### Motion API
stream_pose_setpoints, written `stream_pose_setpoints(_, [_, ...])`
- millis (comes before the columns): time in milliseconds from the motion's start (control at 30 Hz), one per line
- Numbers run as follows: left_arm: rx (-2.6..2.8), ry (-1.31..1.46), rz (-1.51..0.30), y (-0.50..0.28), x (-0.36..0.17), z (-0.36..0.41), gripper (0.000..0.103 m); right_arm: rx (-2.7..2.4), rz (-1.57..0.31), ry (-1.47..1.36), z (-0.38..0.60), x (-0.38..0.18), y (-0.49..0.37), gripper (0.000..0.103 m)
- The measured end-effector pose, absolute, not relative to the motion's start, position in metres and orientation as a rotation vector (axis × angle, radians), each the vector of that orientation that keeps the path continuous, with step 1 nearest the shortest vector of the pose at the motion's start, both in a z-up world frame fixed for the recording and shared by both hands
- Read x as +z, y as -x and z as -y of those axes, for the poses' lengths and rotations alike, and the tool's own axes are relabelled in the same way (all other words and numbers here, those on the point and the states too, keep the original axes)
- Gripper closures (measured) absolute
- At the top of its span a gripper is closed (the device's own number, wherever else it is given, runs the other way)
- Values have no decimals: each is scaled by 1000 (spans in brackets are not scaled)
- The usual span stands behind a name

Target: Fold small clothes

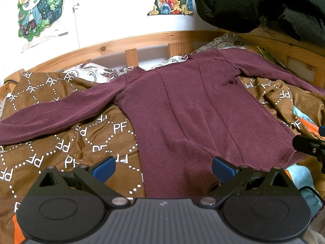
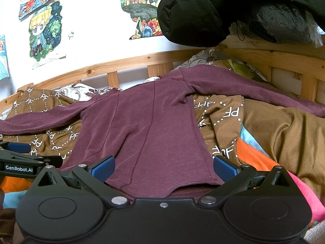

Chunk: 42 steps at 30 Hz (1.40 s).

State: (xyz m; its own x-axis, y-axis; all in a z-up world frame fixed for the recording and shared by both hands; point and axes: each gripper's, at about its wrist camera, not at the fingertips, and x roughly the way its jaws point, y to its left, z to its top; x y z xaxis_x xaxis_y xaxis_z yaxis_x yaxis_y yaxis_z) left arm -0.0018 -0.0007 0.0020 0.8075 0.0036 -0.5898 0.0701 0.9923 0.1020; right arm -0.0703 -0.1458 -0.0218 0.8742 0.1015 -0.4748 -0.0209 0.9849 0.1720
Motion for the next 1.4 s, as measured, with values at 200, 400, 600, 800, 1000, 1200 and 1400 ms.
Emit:
stream_pose_setpoints(200, [-34, -116, -639, 1, 2, -2, 0, 64, -507, -166, 147, -23, 70, 1])
stream_pose_setpoints(400, [-32, -120, -643, 0, 0, -1, 0, 64, -508, -171, 146, -23, 69, 0])
stream_pose_setpoints(600, [-31, -125, -643, 0, 0, 0, 0, 64, -508, -171, 147, -23, 69, 1])
stream_pose_setpoints(800, [-30, -124, -643, 0, 0, 0, 0, 64, -509, -172, 147, -23, 69, 0])
stream_pose_setpoints(1000, [-22, -122, -660, -2, -2, 0, 0, 62, -513, -174, 147, -24, 69, 0])
stream_pose_setpoints(1200, [-6, -113, -686, -7, -1, -4, 0, 44, -532, -188, 149, -25, 68, 0])
stream_pose_setpoints(1400, [-1, -128, -704, -19, 7, -5, 0, 1, -601, -206, 155, -21, 58, 0])
